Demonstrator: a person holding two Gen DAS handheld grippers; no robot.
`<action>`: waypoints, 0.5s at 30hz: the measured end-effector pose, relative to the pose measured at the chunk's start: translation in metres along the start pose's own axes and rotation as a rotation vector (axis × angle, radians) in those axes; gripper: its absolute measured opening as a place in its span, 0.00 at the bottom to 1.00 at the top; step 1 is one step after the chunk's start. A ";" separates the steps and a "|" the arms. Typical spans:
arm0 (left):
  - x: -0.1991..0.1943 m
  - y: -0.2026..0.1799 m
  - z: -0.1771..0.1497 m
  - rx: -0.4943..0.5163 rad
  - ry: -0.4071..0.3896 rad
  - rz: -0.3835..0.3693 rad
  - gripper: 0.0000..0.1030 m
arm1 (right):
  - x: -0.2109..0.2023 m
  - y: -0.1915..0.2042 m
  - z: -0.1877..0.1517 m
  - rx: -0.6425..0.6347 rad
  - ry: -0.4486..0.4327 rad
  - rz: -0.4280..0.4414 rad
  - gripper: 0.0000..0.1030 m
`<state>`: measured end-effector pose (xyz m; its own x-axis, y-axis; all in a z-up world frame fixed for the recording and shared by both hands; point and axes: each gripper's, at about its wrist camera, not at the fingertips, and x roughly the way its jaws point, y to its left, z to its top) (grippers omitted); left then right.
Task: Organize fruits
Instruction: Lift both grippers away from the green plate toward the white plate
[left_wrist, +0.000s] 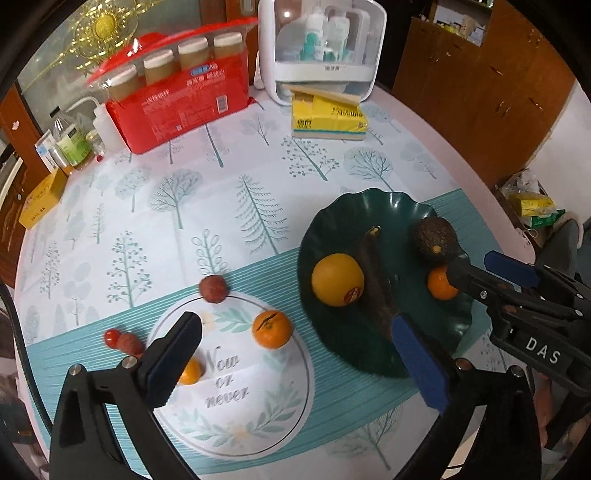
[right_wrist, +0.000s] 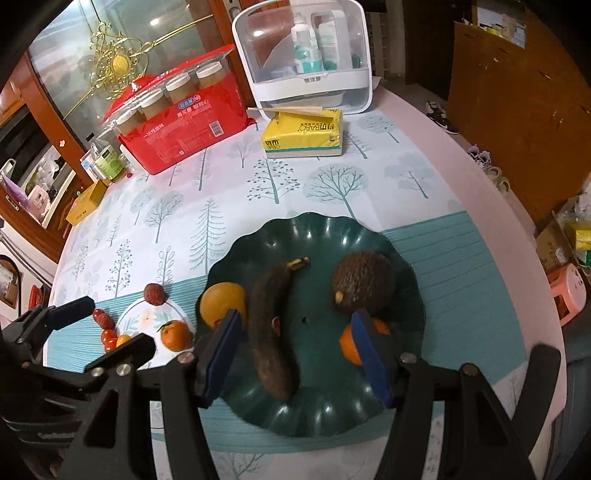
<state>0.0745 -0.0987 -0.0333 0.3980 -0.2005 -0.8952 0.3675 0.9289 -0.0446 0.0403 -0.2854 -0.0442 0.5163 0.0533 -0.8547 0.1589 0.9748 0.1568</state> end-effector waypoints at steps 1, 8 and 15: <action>-0.007 0.003 -0.002 0.005 -0.008 -0.001 0.99 | -0.005 0.003 -0.002 0.005 -0.005 -0.002 0.60; -0.053 0.035 -0.018 0.044 -0.065 0.024 0.99 | -0.043 0.040 -0.017 0.008 -0.068 -0.017 0.60; -0.083 0.086 -0.035 0.013 -0.106 0.041 0.99 | -0.065 0.089 -0.032 -0.025 -0.103 -0.018 0.60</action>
<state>0.0439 0.0084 0.0216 0.4990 -0.1949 -0.8444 0.3600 0.9329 -0.0025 -0.0063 -0.1950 0.0094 0.5979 0.0147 -0.8014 0.1483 0.9805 0.1286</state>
